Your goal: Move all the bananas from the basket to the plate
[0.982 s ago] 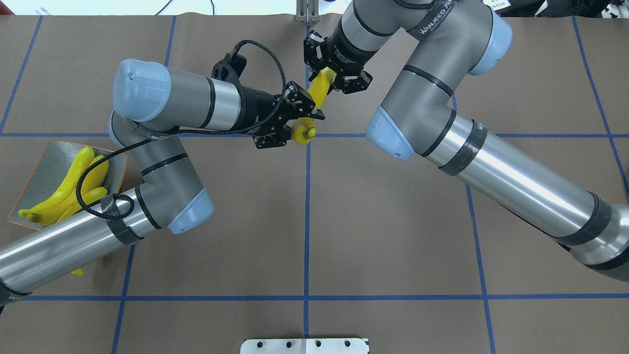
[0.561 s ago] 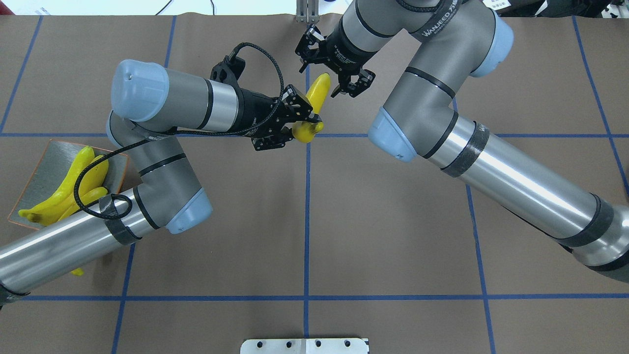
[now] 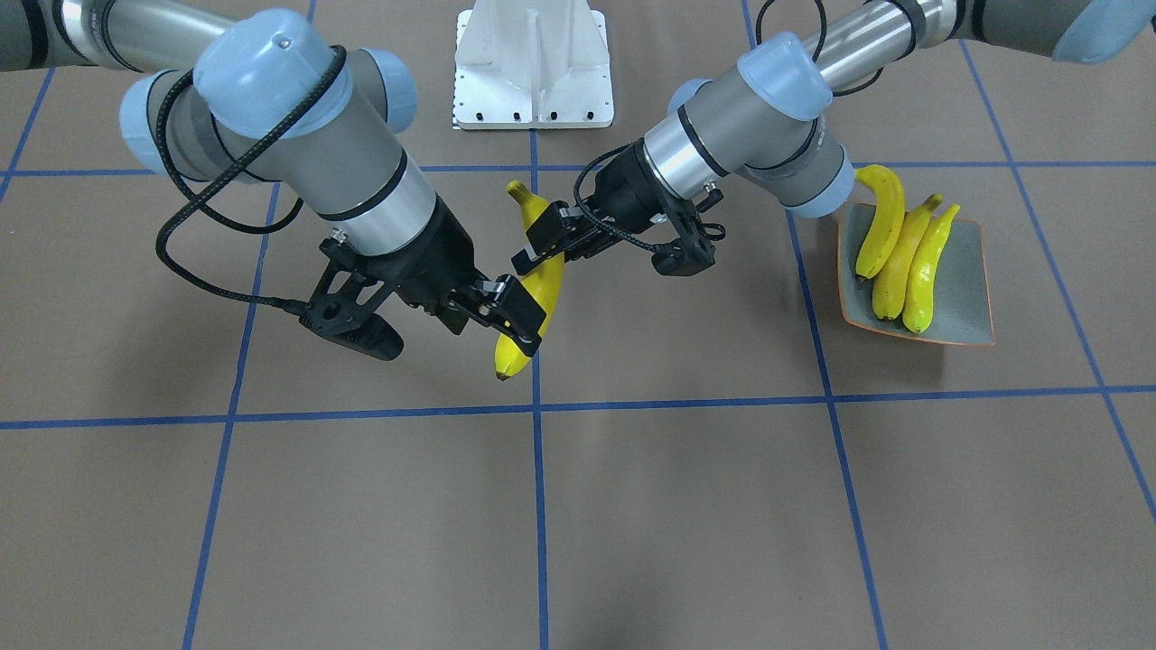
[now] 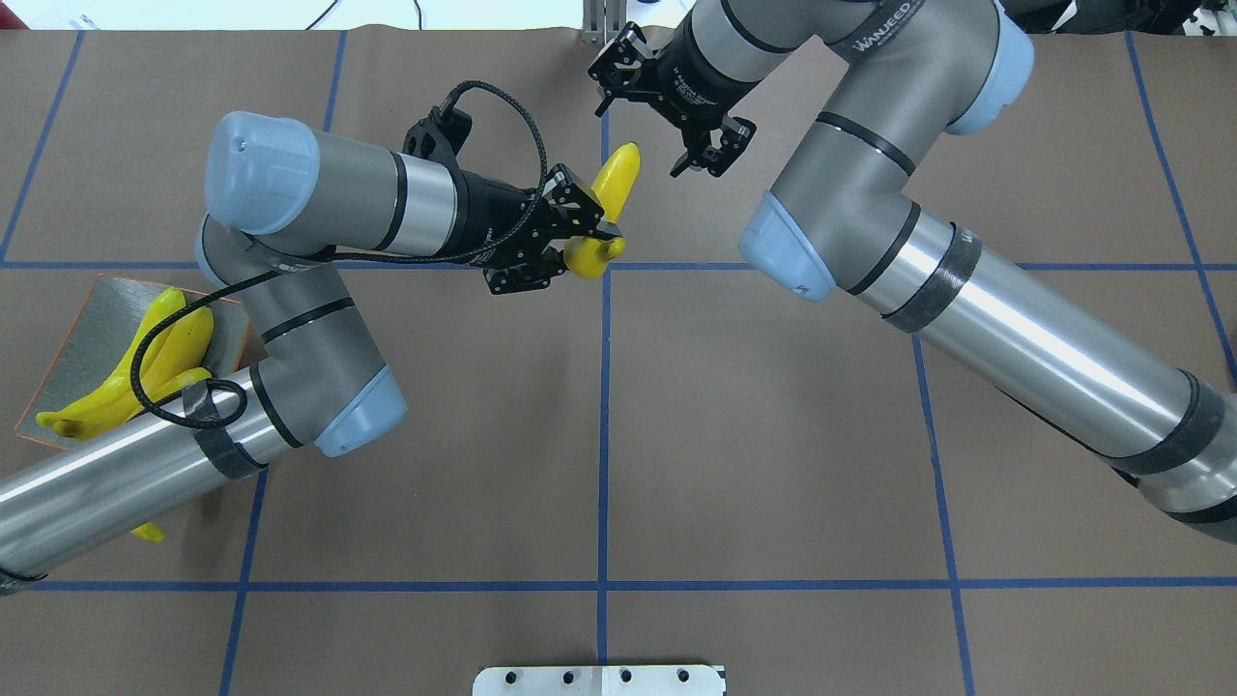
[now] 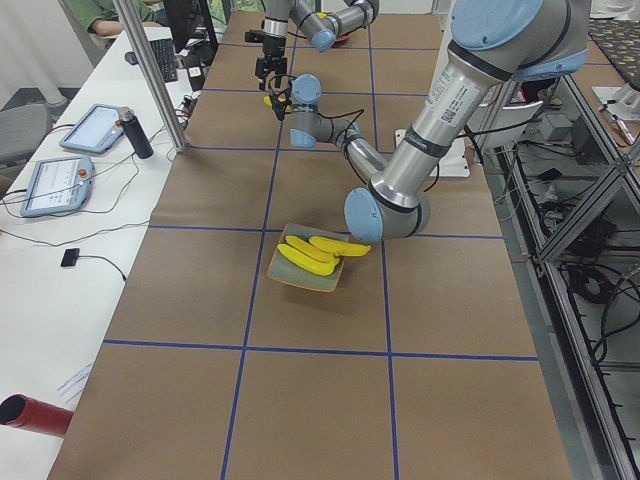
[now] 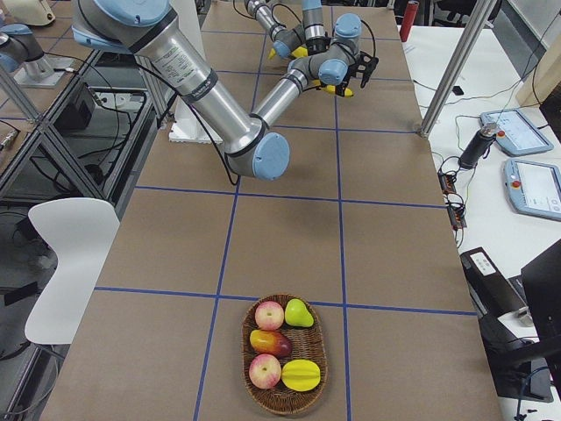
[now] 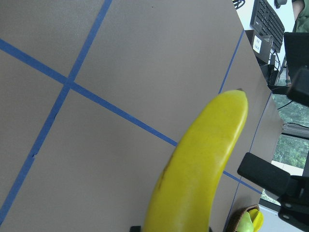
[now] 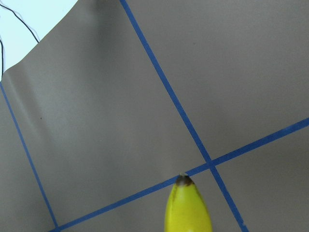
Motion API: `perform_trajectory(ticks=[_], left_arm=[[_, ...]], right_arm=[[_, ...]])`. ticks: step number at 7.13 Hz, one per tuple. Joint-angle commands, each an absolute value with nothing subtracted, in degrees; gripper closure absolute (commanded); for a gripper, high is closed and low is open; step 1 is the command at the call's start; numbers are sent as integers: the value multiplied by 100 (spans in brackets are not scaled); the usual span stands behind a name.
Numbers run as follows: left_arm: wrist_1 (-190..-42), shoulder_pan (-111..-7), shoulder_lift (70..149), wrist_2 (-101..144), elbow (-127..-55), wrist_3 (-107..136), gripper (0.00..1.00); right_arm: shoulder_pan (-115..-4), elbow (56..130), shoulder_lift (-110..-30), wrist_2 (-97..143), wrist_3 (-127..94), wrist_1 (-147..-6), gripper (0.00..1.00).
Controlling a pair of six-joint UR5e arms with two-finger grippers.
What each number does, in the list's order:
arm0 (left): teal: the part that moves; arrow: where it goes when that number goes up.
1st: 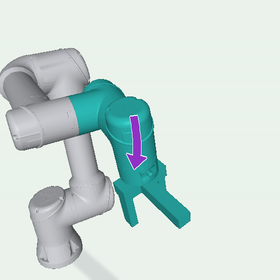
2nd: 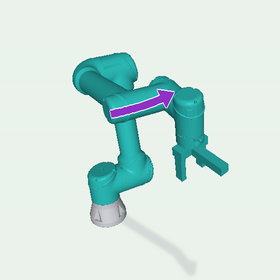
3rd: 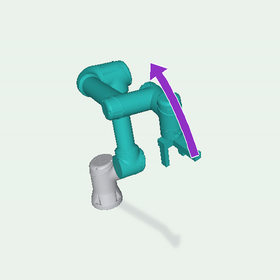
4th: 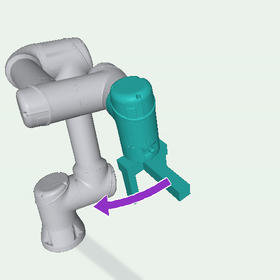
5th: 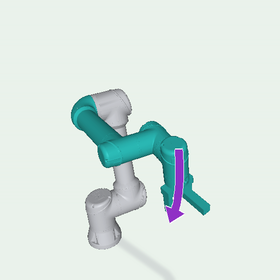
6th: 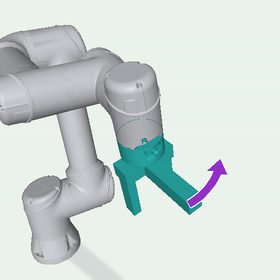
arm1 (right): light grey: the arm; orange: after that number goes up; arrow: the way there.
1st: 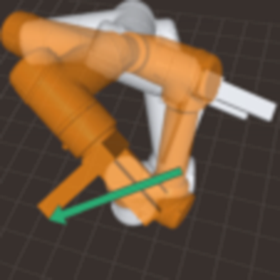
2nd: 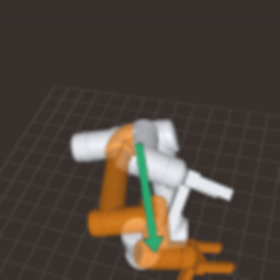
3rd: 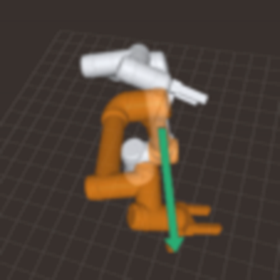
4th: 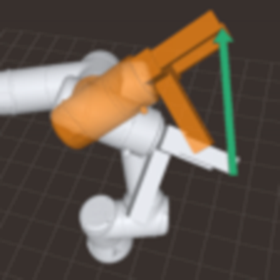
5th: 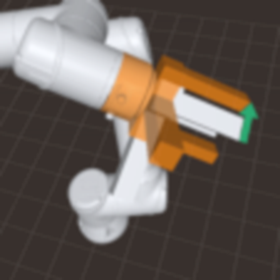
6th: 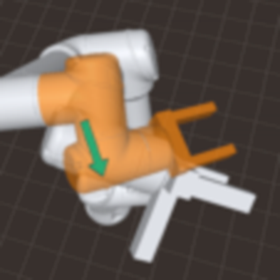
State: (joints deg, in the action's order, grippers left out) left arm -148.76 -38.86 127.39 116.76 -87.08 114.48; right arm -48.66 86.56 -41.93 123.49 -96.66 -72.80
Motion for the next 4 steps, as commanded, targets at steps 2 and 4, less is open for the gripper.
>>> perform_trajectory(ticks=[2, 4], left_arm=[[-14704, -4269, 11422, 11785, -9613, 11444, 100], [-14757, -5496, 10630, 13316, -9712, 10973, 100]], right_arm=[[-5308, 8675, -4718, 12480, -9493, -7269, 0], [-5440, 8675, -4860, 12480, -9229, -7277, 0]])
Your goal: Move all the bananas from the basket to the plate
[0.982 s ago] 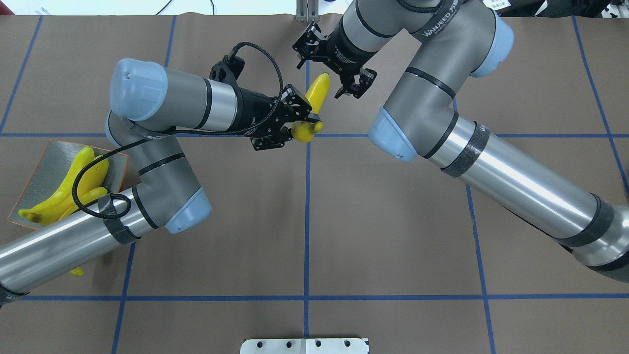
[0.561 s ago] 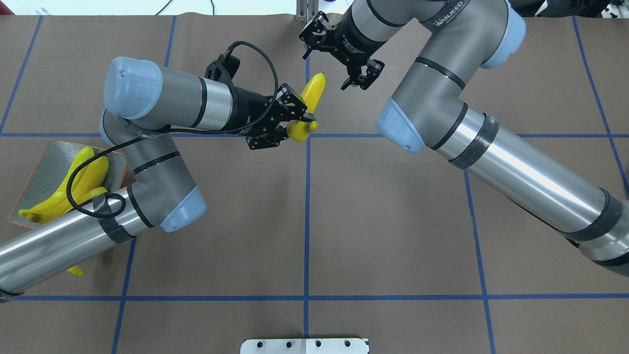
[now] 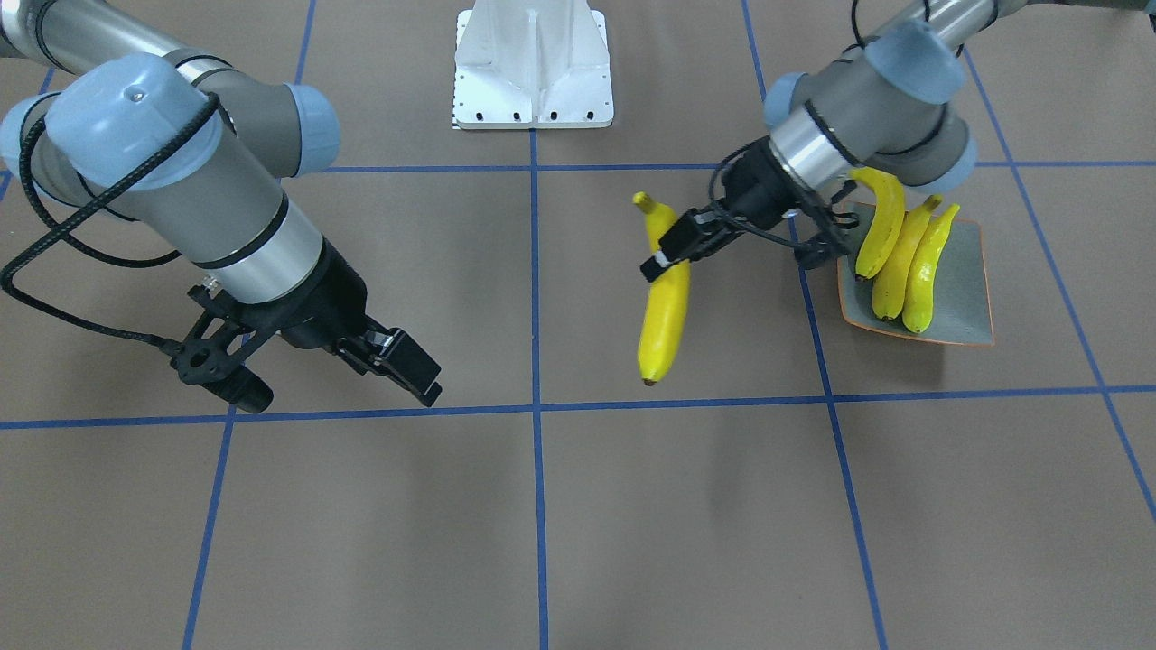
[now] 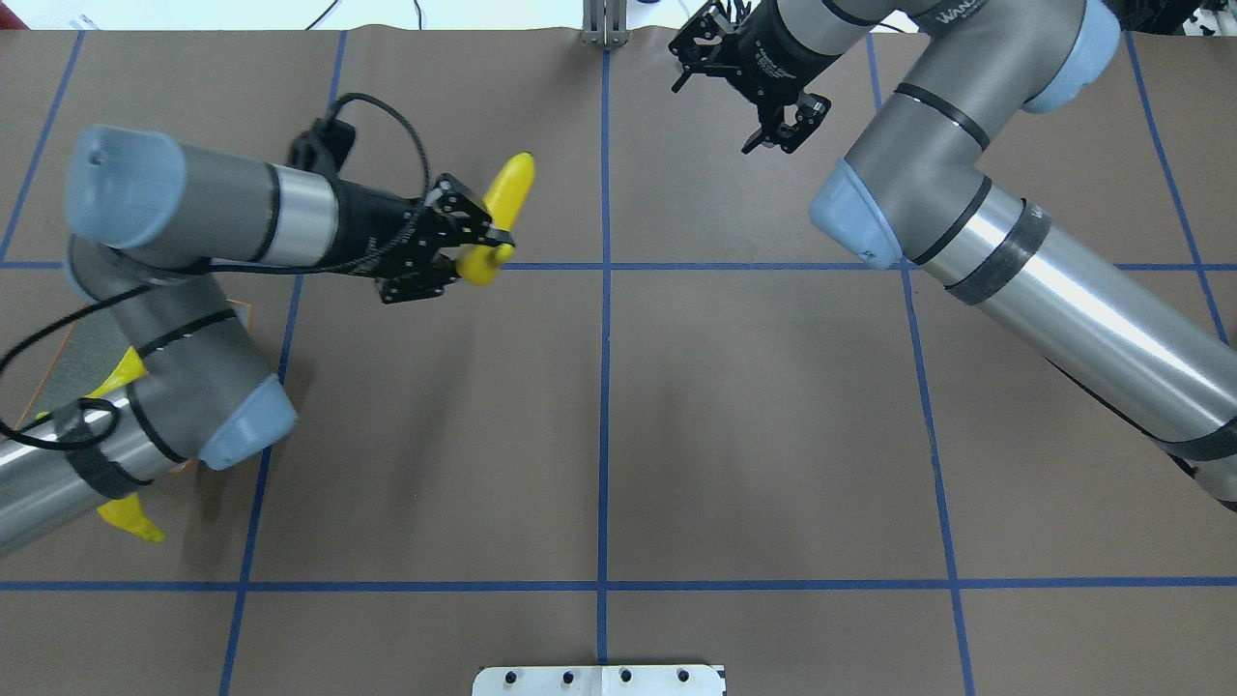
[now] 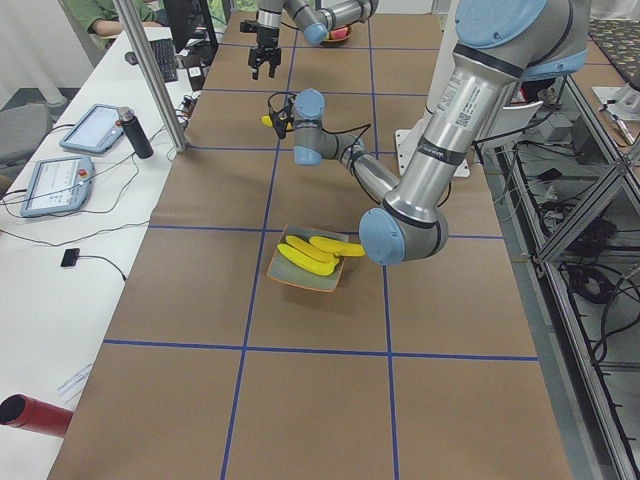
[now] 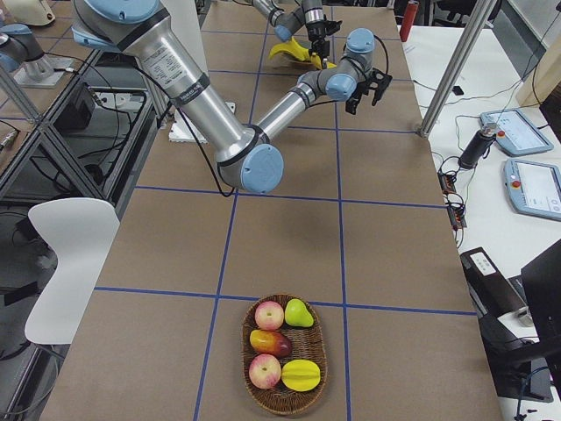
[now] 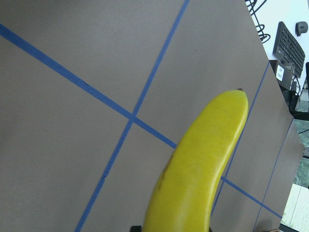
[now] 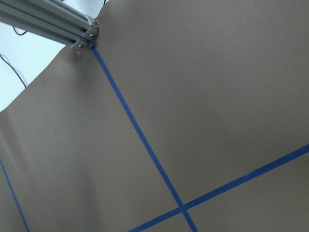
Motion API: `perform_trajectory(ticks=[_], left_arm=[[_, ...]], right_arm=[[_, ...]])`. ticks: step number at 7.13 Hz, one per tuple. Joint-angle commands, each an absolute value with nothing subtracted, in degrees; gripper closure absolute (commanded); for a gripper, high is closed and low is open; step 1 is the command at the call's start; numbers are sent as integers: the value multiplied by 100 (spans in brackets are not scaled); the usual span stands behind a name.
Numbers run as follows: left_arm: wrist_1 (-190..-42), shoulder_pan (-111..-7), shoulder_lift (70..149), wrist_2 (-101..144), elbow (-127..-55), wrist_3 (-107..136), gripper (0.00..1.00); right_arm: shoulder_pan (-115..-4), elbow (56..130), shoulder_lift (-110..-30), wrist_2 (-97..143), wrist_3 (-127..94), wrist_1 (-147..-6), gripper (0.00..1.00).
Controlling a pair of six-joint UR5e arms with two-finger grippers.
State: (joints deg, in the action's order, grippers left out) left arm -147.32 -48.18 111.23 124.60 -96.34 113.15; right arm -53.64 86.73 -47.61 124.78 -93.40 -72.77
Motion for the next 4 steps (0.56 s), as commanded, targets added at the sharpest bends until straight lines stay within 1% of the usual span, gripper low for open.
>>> perform_trajectory(ticks=[1, 2, 4], left_arm=[[-14809, -5885, 10095, 13898, -9695, 9872, 100], [-14740, -6080, 9751, 14096, -9616, 8939, 100], [-14792, -6126, 9327, 14124, -9352, 8186, 100]], right_arm=[[-5458, 8666, -4869, 12480, -9150, -7286, 0], [-5458, 8657, -4878, 12472, -9132, -7277, 0], [-5449, 8631, -4895, 12472, -9097, -7277, 0]])
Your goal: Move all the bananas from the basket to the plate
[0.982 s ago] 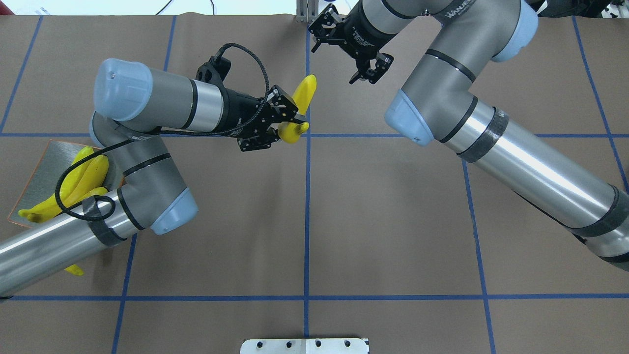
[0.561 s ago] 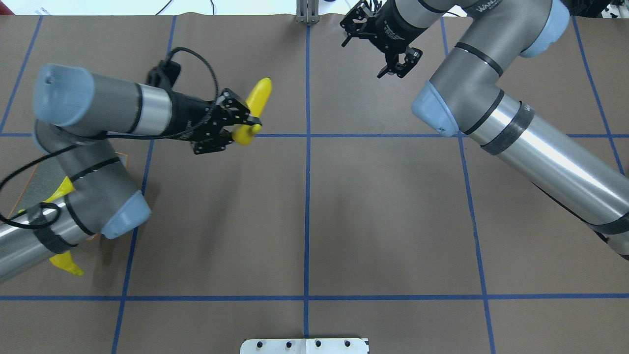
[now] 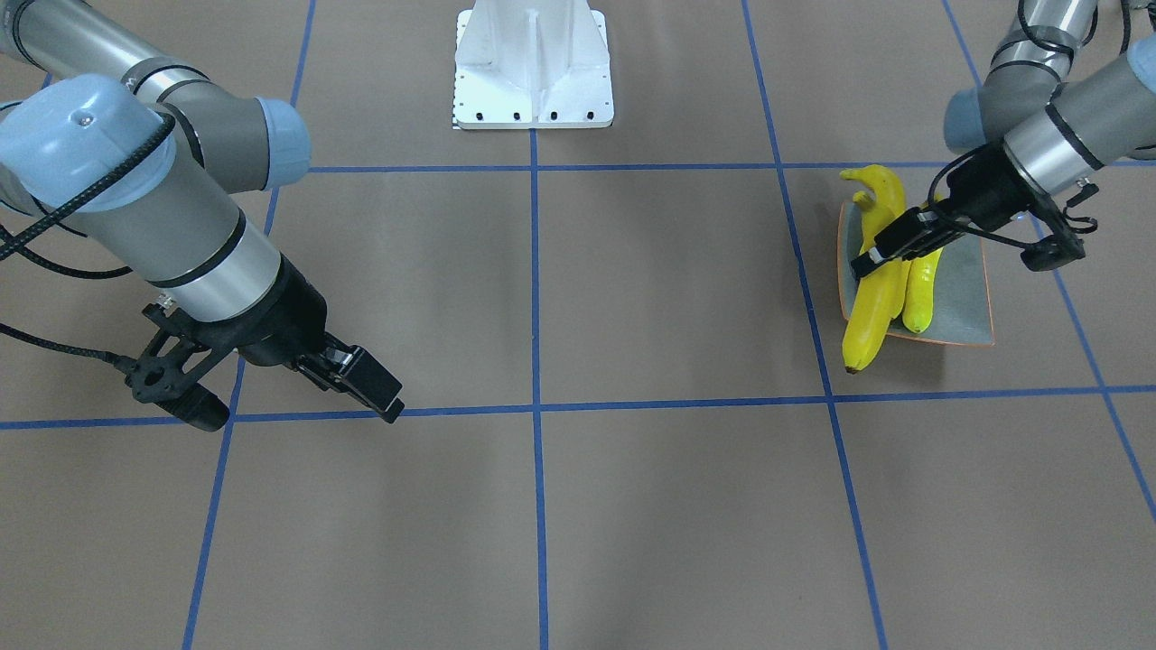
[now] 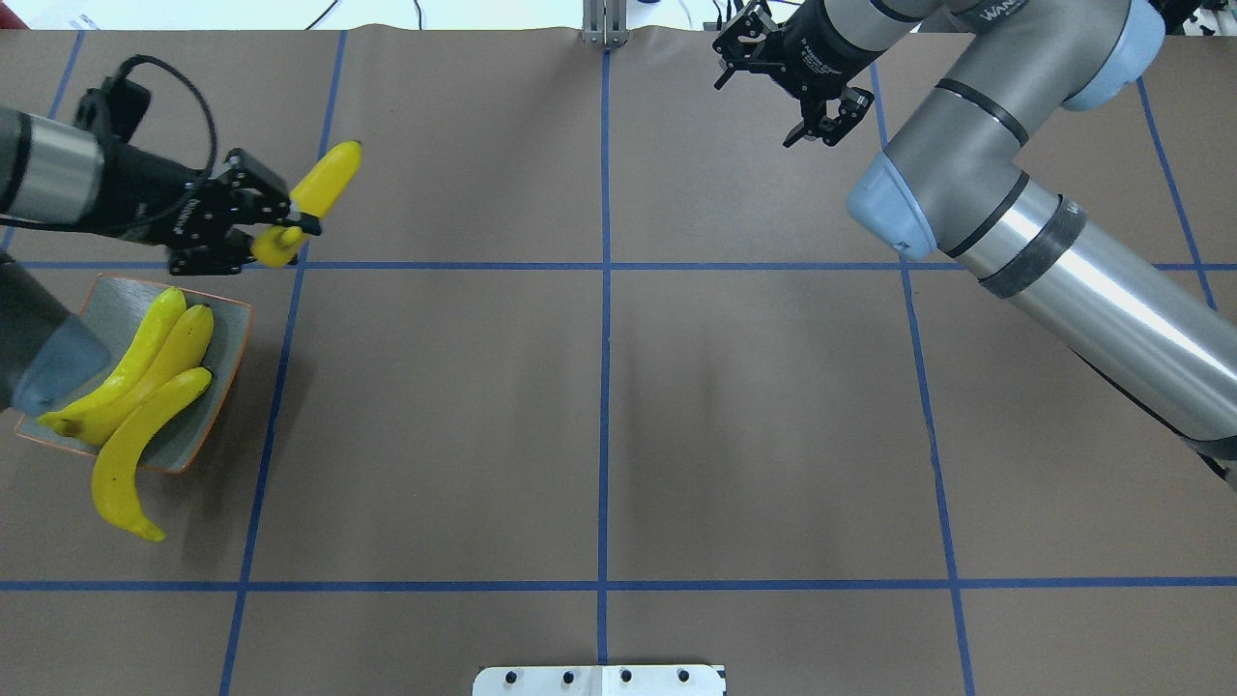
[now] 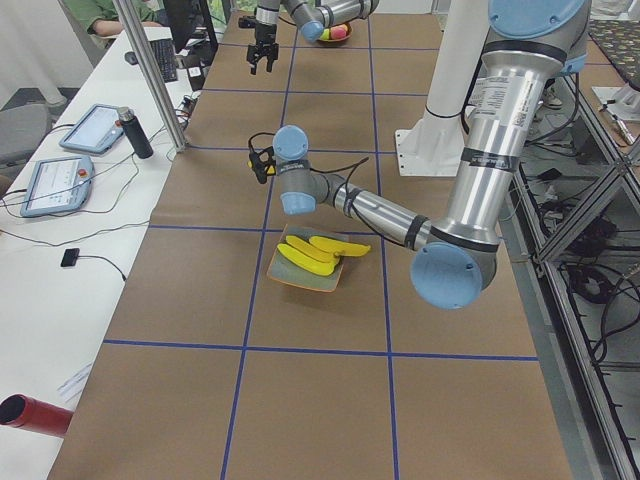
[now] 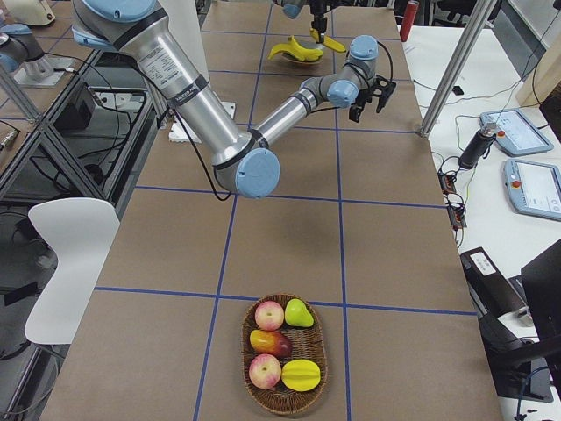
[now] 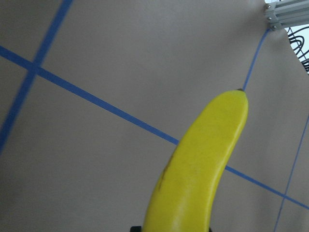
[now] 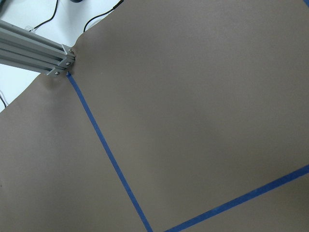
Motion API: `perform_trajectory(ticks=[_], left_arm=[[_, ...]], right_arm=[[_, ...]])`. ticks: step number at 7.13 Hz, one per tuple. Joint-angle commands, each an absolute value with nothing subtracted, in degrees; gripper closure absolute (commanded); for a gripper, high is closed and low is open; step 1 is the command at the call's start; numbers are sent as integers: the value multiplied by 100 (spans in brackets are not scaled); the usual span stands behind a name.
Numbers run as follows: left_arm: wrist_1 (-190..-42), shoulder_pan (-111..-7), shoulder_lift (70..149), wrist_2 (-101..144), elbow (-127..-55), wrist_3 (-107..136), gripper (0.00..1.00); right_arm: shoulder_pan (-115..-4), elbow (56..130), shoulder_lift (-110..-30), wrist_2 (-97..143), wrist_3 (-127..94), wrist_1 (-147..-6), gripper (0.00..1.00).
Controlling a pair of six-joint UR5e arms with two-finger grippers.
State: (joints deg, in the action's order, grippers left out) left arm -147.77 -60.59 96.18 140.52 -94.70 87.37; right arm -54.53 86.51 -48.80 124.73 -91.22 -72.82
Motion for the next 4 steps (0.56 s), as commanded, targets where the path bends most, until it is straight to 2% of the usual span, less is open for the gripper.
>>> perform_trajectory(ticks=[1, 4], left_arm=[[-14801, -6152, 9047, 14168, -9352, 7800, 100], [-14853, -6503, 8912, 14642, -8747, 6515, 100]], right_arm=[[-5449, 8631, -4913, 12472, -9062, -7277, 0], [-5440, 8631, -4931, 12463, -9062, -7277, 0]])
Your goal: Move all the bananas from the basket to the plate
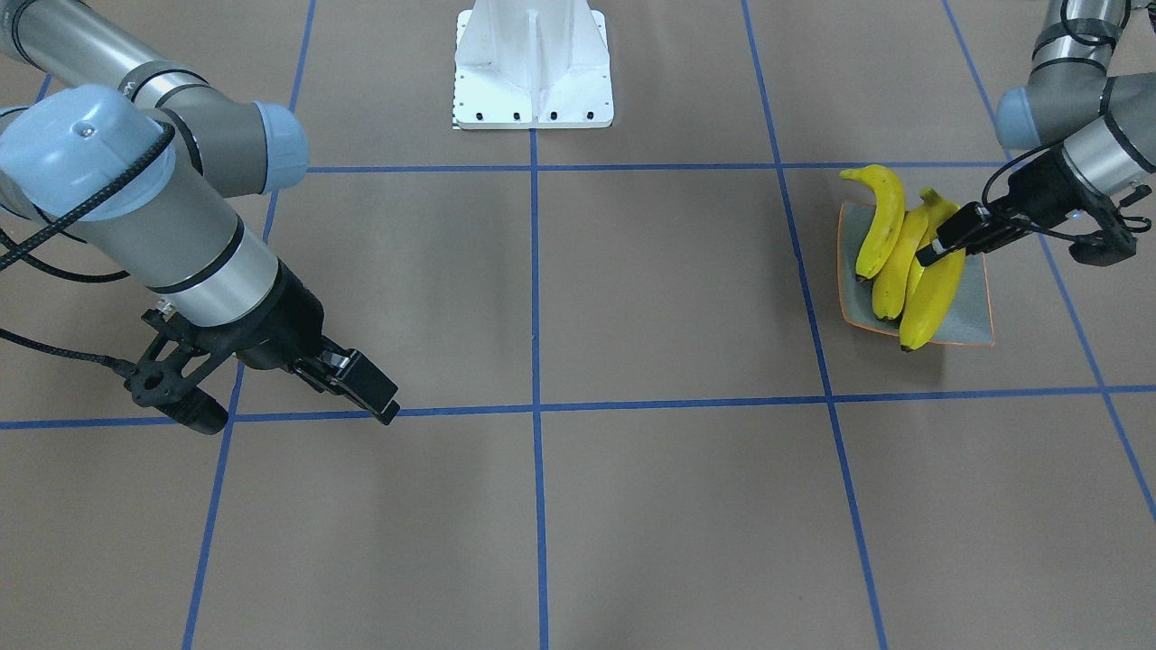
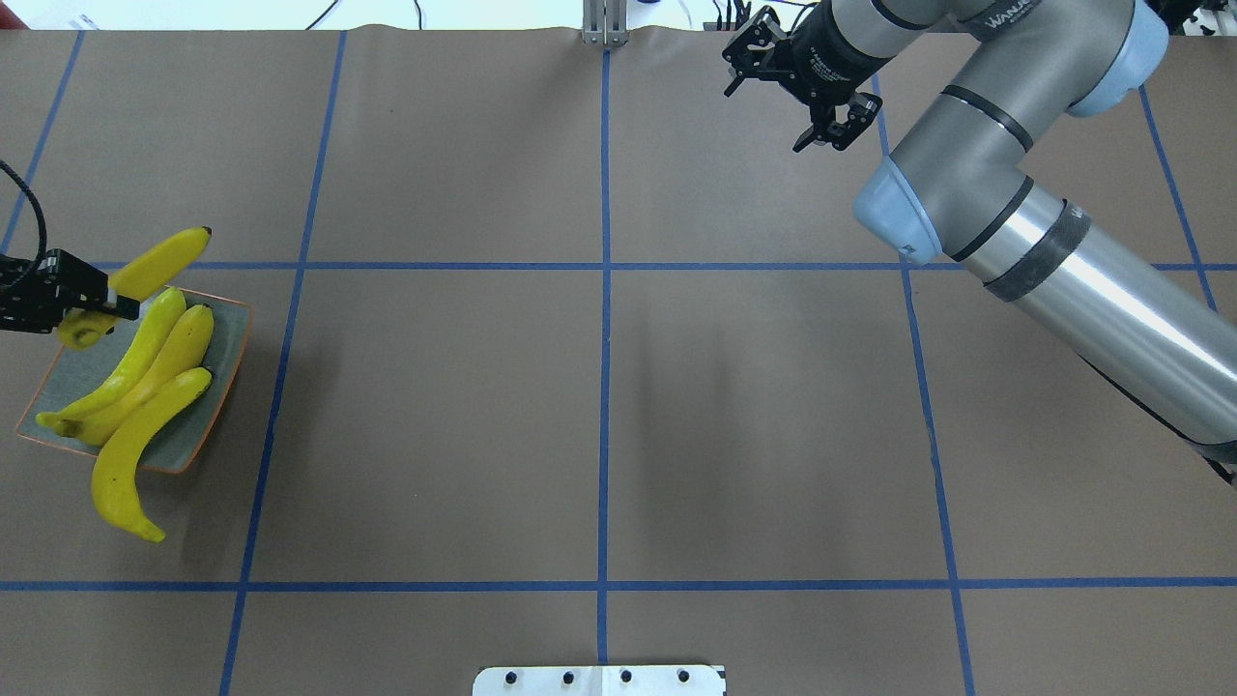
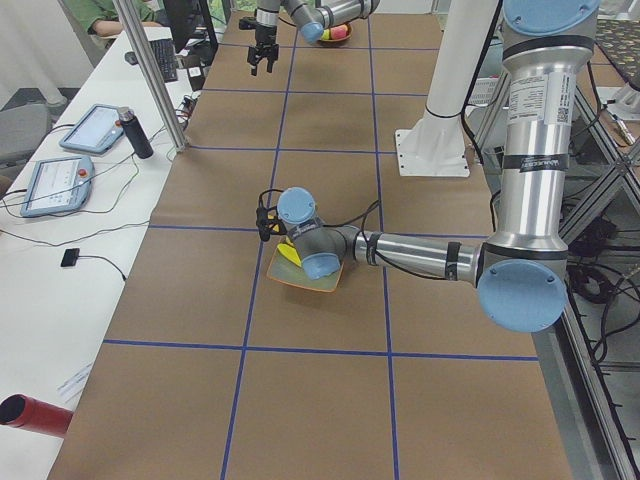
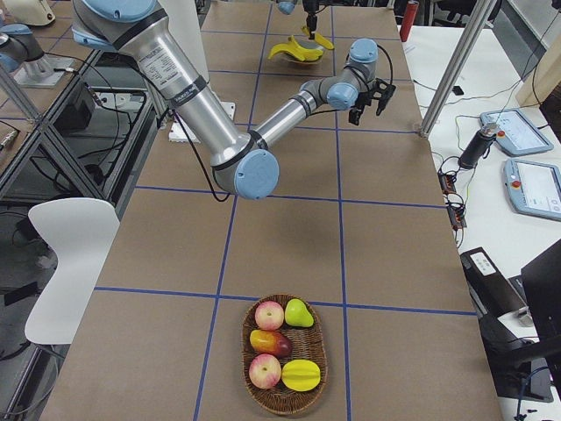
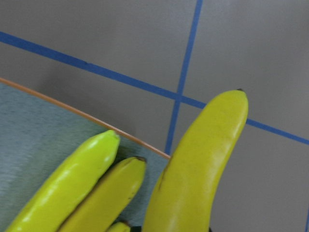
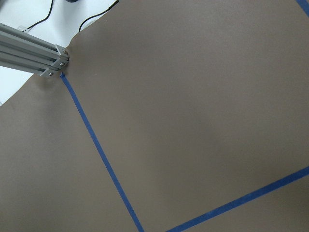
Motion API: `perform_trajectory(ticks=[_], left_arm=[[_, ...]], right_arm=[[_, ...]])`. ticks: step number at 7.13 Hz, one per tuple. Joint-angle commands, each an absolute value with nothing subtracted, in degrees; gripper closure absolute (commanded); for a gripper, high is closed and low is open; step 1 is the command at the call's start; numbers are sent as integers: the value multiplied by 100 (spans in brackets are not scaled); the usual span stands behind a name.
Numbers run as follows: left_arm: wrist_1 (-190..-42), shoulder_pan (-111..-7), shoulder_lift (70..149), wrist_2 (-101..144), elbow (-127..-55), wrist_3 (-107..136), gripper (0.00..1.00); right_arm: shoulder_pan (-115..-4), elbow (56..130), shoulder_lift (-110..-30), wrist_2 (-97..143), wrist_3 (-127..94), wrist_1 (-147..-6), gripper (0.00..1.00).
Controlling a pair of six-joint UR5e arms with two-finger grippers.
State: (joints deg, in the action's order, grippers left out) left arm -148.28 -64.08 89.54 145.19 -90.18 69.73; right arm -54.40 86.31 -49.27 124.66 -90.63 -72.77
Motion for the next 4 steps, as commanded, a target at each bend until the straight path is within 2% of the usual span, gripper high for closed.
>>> perform_trajectory(ticks=[1, 4], left_arm=[[-15088, -6504, 8938, 14643, -8502, 6495, 100], [-15381, -6504, 8930, 14817, -8158, 6181, 100]], right_arm=[[-5440, 8631, -4939, 12463, -9062, -7277, 0], [-5440, 8631, -4931, 12463, -9062, -7269, 0]])
